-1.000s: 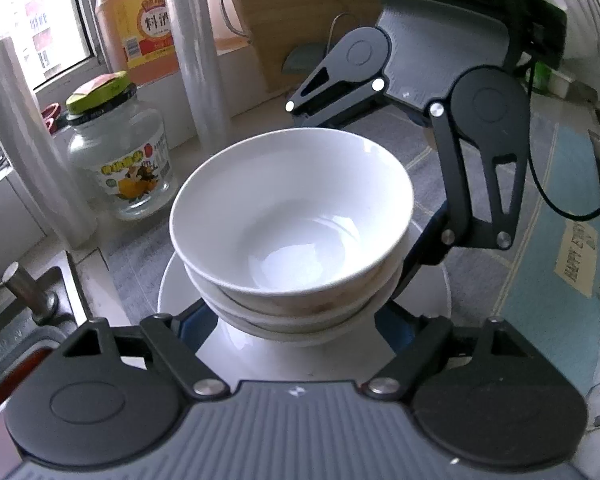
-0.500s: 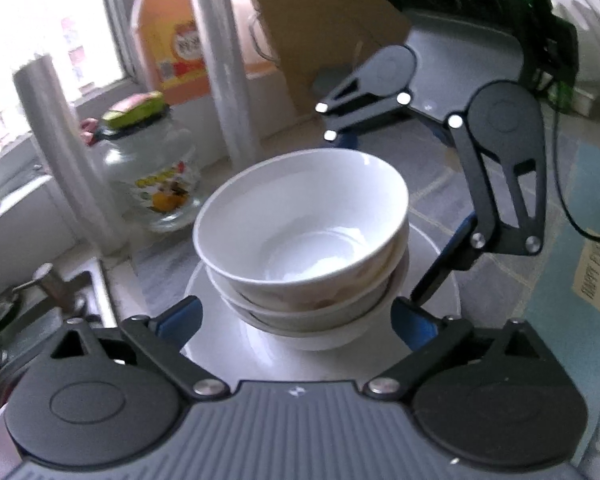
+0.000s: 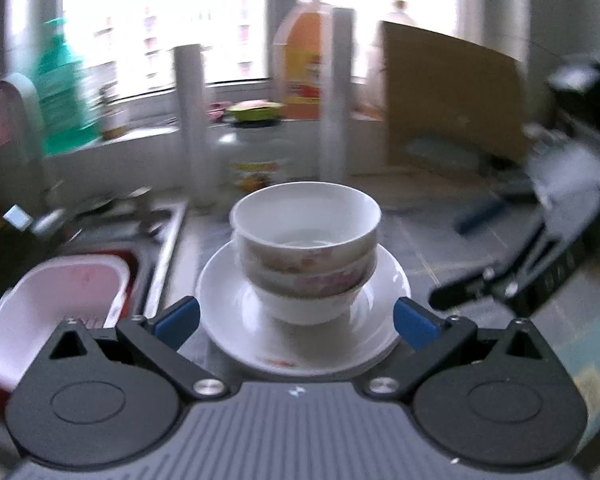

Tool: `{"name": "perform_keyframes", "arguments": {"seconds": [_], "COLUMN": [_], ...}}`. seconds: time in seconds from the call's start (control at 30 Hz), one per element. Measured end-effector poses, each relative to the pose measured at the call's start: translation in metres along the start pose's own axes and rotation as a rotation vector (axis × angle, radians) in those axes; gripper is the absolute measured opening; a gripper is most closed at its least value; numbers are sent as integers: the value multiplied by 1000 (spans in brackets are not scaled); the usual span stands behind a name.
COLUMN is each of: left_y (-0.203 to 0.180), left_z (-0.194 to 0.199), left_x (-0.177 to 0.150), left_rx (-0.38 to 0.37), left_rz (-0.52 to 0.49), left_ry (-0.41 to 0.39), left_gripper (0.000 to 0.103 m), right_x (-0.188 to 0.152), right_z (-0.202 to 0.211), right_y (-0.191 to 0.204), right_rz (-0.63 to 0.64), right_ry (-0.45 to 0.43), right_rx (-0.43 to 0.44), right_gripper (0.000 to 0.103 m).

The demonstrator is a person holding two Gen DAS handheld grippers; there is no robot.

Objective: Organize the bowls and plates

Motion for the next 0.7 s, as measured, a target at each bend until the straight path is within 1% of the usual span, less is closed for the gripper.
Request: {"name": "perform_keyframes", "arguments": {"seconds": [0.03, 0.1, 0.17, 0.23, 0.33, 0.47, 0.7], "left_y": [-1, -3, -7, -10, -17, -24, -31], "left_z": [5, 17, 32, 50, 72, 103, 133], "left_x": [-2, -7, -10, -12, -13, -12, -5], "left_rx": [40, 125, 190, 232, 257, 284, 319], "left_rz": [32, 85, 108, 135, 161, 185, 207], "left_ry": [31, 89, 119, 130, 140, 114, 74], "left_gripper": [102, 102, 102, 102, 102, 102, 102], "right_x": [-7, -18, -26, -34, -38, -44, -48], "right_z": [4, 14, 28, 46, 64, 87, 120], "right_y": [-1, -1, 4, 12, 20, 32, 45], "right_rz": [-62, -128, -162, -177, -186, -163, -158], "right_ry": [4, 3, -18, -37, -56, -72, -129], "right_rx": [-26, -68, -115, -125, -140, -170, -191], "right_gripper": [103, 103, 103, 103, 103, 103, 103]}}
Point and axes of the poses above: each gripper's, at about its wrist camera, not at the fingertips, and z roughly against the way its jaws point, y to its left, x to its top, the point moved 10 cm from there along -z, roughly the way its jaws point, and after that the axes turned 8 degrees about x, right-handed, at the moved point
